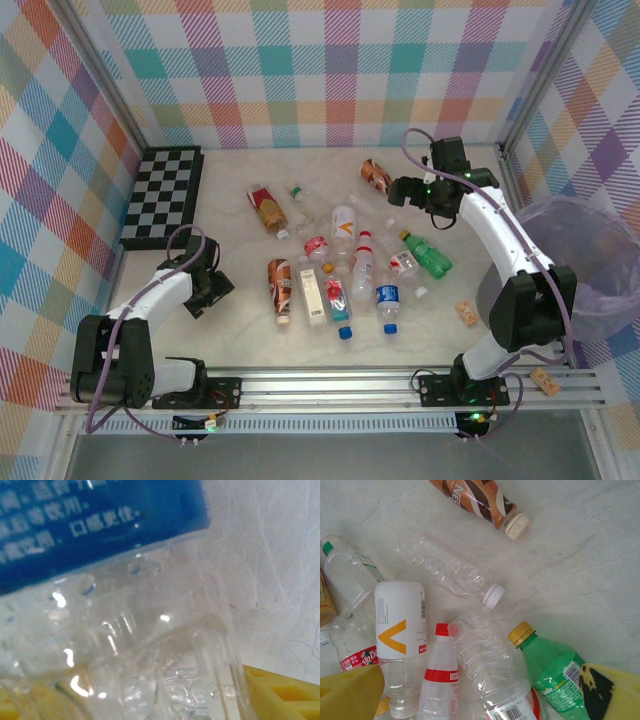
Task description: Put the plastic bottles in the bin
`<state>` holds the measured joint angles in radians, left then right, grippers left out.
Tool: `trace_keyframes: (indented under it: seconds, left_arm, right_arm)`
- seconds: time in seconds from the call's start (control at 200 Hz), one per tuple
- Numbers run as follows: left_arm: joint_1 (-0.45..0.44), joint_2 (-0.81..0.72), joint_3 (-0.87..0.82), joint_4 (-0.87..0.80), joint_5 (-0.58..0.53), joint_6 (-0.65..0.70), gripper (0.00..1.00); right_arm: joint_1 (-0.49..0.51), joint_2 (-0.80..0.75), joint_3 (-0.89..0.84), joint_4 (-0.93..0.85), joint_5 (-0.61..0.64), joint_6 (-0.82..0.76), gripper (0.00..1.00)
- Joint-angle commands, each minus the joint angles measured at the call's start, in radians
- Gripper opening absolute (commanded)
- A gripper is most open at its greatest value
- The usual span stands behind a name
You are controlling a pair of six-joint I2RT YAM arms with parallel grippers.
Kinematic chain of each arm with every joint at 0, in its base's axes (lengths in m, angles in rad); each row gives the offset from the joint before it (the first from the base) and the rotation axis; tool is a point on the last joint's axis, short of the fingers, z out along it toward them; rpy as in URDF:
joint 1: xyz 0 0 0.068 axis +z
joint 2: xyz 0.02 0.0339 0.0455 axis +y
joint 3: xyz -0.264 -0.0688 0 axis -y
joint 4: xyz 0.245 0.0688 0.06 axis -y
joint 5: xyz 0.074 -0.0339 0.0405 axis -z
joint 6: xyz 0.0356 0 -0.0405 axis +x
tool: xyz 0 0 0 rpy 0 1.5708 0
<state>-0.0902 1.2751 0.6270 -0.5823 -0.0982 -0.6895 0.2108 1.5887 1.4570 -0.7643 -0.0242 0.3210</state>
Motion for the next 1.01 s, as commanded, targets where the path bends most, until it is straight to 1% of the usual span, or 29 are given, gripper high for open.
trace_keyframes:
  seconds: [0.0,0.155,0.31,0.385,0.46,0.56,0.6,0.69,0.785,0.86,0.88,0.93,1.0]
  left_arm:
    - [-0.003,-0.027,0.007,-0.023,-0.025,-0.005,0.69]
    - [-0.018,-0.061,0.053,-0.070,-0.033,0.022,0.67]
    - [-0.059,-0.059,0.142,-0.126,-0.036,0.066,0.64]
    - [-0.086,-0.044,0.178,-0.130,-0.022,0.078,0.59]
    - [-0.132,-0.031,0.219,-0.106,-0.001,0.102,0.58]
    - [-0.223,-0.023,0.281,-0.010,0.093,0.191,0.58]
    - [-0.260,-0.025,0.299,0.049,0.137,0.223,0.57]
    - [-0.315,-0.019,0.343,0.148,0.247,0.274,0.57]
    - [-0.358,-0.005,0.375,0.230,0.341,0.313,0.56]
    - [-0.391,0.014,0.382,0.295,0.416,0.316,0.56]
    - [-0.399,0.017,0.381,0.342,0.431,0.315,0.56]
    - [-0.423,0.028,0.378,0.394,0.457,0.304,0.56]
    - [-0.446,0.041,0.365,0.471,0.485,0.278,0.56]
  right_arm:
    - [-0.004,-0.011,0.013,-0.003,-0.030,-0.015,0.99]
    - [-0.003,-0.039,0.018,-0.007,-0.062,-0.029,1.00]
    - [-0.003,-0.061,0.033,-0.035,-0.103,-0.061,1.00]
    - [-0.004,-0.064,0.044,-0.054,-0.150,-0.070,0.99]
    - [-0.004,-0.065,0.064,-0.075,-0.232,-0.075,0.97]
    - [-0.001,-0.053,0.116,-0.095,-0.424,-0.061,0.97]
    - [0.006,-0.034,0.151,-0.104,-0.527,-0.047,0.96]
    - [0.045,0.007,0.219,-0.113,-0.659,-0.023,0.96]
    - [0.108,0.054,0.278,-0.088,-0.732,0.002,0.95]
    - [0.137,0.095,0.295,-0.016,-0.789,0.069,0.94]
    - [0.143,0.104,0.299,-0.002,-0.800,0.090,0.94]
    - [0.159,0.138,0.318,0.032,-0.814,0.129,0.93]
    - [0.181,0.183,0.357,0.033,-0.811,0.148,0.93]
